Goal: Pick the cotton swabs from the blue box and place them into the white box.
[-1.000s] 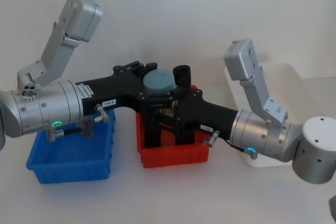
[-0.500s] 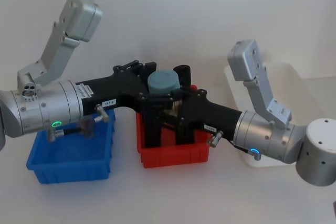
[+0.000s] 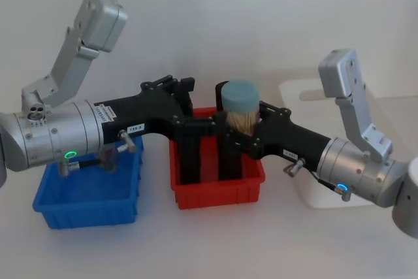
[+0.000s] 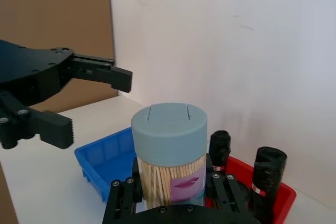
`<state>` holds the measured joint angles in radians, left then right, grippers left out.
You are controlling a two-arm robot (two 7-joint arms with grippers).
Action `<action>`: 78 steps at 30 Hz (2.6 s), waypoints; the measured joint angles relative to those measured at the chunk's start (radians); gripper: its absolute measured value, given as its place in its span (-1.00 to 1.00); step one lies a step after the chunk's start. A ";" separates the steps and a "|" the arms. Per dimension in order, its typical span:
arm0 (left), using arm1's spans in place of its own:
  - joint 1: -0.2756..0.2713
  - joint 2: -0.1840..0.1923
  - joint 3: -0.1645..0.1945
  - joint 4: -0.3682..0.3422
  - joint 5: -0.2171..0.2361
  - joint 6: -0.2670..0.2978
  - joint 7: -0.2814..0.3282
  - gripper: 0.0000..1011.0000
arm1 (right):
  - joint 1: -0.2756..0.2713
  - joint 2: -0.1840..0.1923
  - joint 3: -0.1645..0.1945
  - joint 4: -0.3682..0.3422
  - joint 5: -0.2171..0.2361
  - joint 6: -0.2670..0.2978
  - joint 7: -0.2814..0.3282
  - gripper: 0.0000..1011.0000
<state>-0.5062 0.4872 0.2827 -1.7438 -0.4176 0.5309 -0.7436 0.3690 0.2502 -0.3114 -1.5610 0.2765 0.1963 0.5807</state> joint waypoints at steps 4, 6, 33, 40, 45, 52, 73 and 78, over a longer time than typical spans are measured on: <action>0.000 0.000 0.000 0.000 0.000 0.000 0.000 0.98 | -0.013 0.019 0.018 -0.001 0.018 -0.004 -0.045 0.23; 0.000 0.000 0.000 0.000 0.000 0.000 0.000 0.98 | -0.016 0.025 0.023 -0.001 0.022 -0.006 -0.059 0.23; 0.000 0.000 0.000 0.000 0.000 0.000 0.000 0.98 | -0.027 0.073 0.097 0.094 0.046 0.001 -0.362 0.23; 0.000 0.000 0.000 0.000 0.000 0.000 0.000 0.98 | 0.010 0.063 0.104 0.190 0.036 0.032 -0.414 0.23; 0.000 0.000 0.000 0.000 0.000 0.000 0.000 0.98 | 0.037 0.054 0.105 0.255 0.028 0.042 -0.427 0.23; 0.000 0.000 0.000 0.000 0.000 0.000 0.000 0.98 | 0.069 0.044 0.105 0.331 0.014 0.050 -0.435 0.36; 0.000 0.000 0.000 0.000 0.000 0.000 0.000 0.98 | 0.085 0.038 0.108 0.386 -0.019 -0.039 -0.448 0.98; 0.000 0.000 0.000 0.000 0.000 0.000 0.000 0.98 | 0.074 0.042 0.109 0.366 -0.027 -0.075 -0.453 0.98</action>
<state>-0.5061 0.4871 0.2827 -1.7438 -0.4176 0.5309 -0.7436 0.4435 0.2922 -0.2020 -1.1946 0.2493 0.1215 0.1275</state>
